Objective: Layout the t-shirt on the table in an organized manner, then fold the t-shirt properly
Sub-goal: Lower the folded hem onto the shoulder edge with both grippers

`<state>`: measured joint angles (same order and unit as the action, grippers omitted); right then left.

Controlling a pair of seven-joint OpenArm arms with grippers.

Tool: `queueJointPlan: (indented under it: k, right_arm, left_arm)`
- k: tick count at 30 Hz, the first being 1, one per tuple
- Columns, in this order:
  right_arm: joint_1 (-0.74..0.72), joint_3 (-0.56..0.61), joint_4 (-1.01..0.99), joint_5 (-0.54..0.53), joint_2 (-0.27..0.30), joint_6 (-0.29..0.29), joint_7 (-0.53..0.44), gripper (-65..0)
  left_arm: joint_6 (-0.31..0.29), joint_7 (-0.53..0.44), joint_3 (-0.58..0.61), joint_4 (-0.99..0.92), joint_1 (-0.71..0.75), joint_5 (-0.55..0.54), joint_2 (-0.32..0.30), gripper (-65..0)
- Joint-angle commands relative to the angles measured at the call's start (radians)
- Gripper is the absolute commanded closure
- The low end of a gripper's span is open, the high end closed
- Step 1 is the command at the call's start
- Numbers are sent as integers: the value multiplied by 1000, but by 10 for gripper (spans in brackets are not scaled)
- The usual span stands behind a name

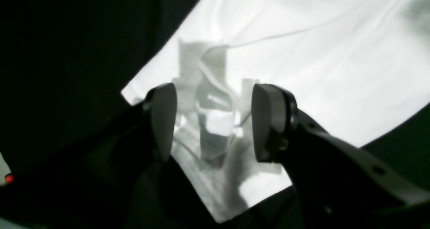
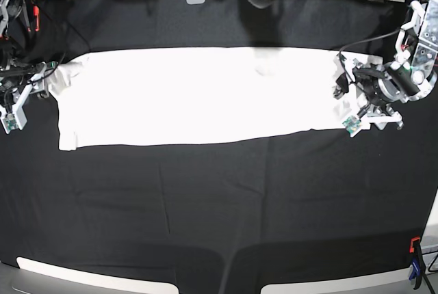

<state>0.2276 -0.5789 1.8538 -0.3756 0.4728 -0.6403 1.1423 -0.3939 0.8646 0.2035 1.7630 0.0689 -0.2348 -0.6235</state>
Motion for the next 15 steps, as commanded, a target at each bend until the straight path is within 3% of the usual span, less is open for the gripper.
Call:
queueJointPlan:
  k: [1, 6, 11, 14, 15]
  right_arm:
    - [-9, -12, 18, -7, 20, -3, -17, -281]
    - [-9, -12, 18, -7, 20, -2, -17, -281]
    - [-9, -12, 18, -6, 20, -3, -17, -281]
    - [-9, -12, 18, -6, 20, -3, -17, -281]
    - [-9, -12, 18, -6, 20, -3, -17, -281]
  left_arm:
    - [-5, -2, -7, 19, -12, 2, -11, -281]
    - [-43, 2, -7, 18, 3, 25, -11, -105]
    - [-45, 2, -7, 17, 3, 24, -11, -81]
    - [-44, 29, -7, 17, 3, 25, -11, 0]
    - [-44, 49, -7, 17, 3, 25, -12, 0]
